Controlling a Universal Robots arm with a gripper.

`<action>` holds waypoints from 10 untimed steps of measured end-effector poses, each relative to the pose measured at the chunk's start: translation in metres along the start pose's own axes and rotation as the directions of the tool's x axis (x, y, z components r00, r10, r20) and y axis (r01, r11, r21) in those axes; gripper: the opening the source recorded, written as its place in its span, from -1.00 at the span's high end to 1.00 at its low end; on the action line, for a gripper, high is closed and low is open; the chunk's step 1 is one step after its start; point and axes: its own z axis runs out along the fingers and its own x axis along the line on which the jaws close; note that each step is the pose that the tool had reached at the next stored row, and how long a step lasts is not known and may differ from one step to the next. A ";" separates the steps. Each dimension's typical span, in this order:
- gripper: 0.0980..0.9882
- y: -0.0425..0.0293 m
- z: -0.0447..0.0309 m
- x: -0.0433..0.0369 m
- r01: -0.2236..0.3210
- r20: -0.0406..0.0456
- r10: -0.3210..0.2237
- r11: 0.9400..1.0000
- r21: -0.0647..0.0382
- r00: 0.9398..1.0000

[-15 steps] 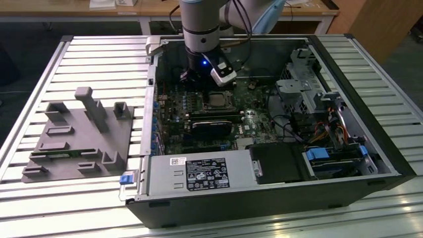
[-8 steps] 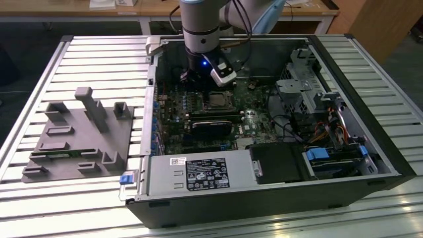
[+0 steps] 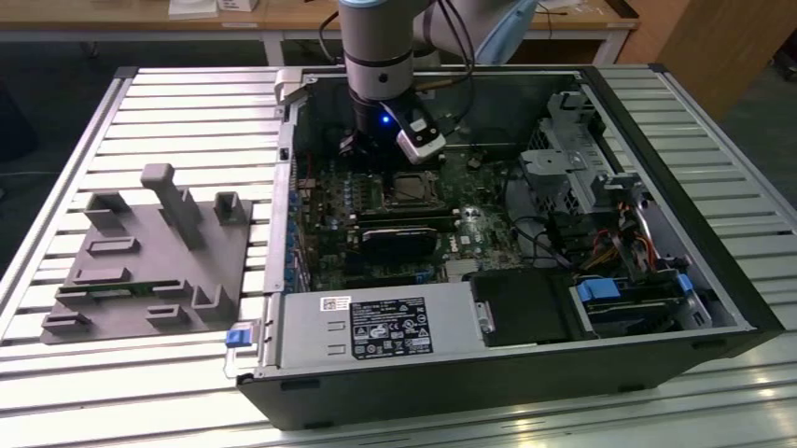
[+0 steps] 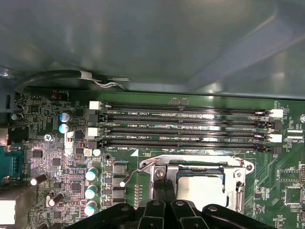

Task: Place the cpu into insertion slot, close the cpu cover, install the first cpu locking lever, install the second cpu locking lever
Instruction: 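Close the cpu cover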

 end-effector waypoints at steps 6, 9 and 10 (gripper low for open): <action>0.98 0.0001 0.0002 0.0000 0.000 0.000 0.000 1.000 0.000 1.000; 0.98 0.0002 -0.0005 -0.0002 0.000 0.001 0.000 1.000 -0.001 1.000; 0.98 0.0003 -0.0012 -0.0003 0.000 0.001 0.000 1.000 -0.001 1.000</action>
